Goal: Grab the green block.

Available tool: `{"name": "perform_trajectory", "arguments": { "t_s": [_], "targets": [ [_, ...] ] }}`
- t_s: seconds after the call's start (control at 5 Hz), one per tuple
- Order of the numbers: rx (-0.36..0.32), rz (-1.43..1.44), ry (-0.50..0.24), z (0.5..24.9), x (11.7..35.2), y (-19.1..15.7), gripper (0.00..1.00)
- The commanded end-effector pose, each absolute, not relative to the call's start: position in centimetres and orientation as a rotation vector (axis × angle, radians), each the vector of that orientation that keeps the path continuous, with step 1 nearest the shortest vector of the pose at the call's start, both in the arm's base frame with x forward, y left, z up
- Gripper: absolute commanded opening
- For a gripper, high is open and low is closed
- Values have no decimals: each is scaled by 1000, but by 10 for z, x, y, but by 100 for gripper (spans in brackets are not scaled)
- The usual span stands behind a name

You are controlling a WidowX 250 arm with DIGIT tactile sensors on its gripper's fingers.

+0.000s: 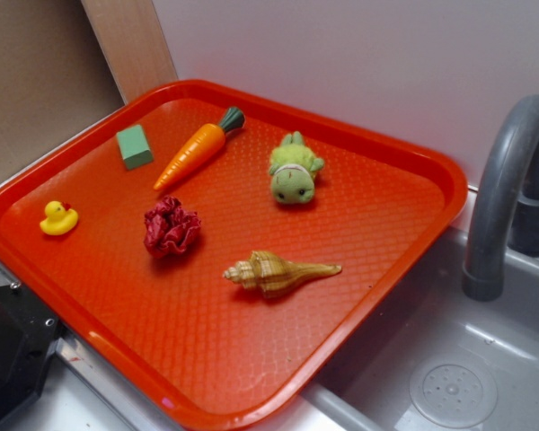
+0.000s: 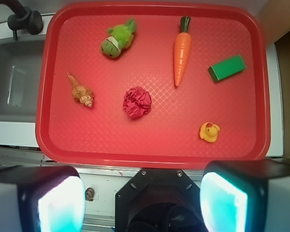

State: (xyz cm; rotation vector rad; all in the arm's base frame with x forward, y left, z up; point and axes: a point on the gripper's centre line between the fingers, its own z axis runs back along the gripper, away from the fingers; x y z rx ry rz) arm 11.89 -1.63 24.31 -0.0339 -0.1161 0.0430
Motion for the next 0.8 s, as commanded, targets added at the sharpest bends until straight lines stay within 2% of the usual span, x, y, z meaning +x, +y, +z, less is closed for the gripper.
{"name": "perform_trajectory", "arguments": {
  "t_s": [0.0, 0.4, 0.6],
  "targets": [
    [-34, 43, -116, 243, 119, -16, 100],
    [-43, 333, -195, 256, 170, 6, 100],
    [-14, 536, -263, 260, 205, 30, 100]
  ]
}}
